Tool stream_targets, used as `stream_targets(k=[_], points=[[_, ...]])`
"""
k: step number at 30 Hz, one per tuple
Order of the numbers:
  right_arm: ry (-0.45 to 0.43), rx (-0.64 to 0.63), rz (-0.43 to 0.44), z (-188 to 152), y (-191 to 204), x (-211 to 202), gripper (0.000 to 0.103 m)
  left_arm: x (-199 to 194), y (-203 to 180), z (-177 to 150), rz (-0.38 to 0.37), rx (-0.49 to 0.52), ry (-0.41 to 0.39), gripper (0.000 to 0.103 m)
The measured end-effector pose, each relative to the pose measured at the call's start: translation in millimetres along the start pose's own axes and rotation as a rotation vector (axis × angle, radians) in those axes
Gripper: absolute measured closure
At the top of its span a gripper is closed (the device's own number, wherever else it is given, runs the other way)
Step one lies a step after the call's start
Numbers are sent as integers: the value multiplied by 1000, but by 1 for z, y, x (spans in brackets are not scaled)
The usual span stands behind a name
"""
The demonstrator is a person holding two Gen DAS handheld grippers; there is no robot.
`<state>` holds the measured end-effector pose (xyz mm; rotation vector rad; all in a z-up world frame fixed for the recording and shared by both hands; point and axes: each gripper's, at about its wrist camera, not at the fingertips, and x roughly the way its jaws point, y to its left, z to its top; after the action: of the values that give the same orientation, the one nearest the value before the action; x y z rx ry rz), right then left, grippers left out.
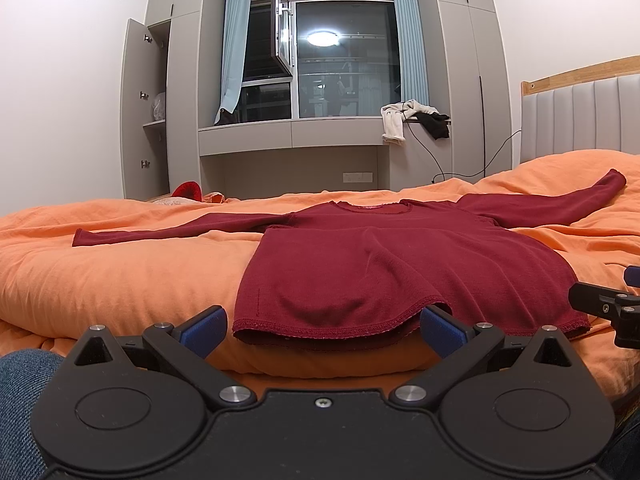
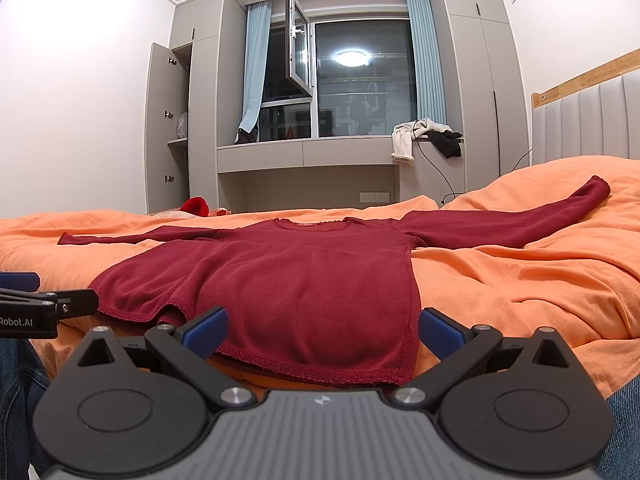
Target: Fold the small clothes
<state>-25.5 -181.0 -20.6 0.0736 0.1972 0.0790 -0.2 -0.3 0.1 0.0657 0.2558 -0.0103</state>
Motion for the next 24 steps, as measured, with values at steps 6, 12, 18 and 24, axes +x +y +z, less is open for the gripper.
stream_targets(k=[6, 12, 18, 24], points=[[1, 0, -1, 0, 2, 0, 0, 0, 0, 0, 0, 0, 0, 1], [2, 0, -2, 0, 3, -1, 0, 0, 0, 0, -1, 0, 0, 0], [3, -1, -2, 0, 4, -1, 0, 0, 0, 0, 0, -1, 1, 1], [3, -1, -2, 0, 6, -1, 0, 0, 0, 0, 0, -1, 1, 1]])
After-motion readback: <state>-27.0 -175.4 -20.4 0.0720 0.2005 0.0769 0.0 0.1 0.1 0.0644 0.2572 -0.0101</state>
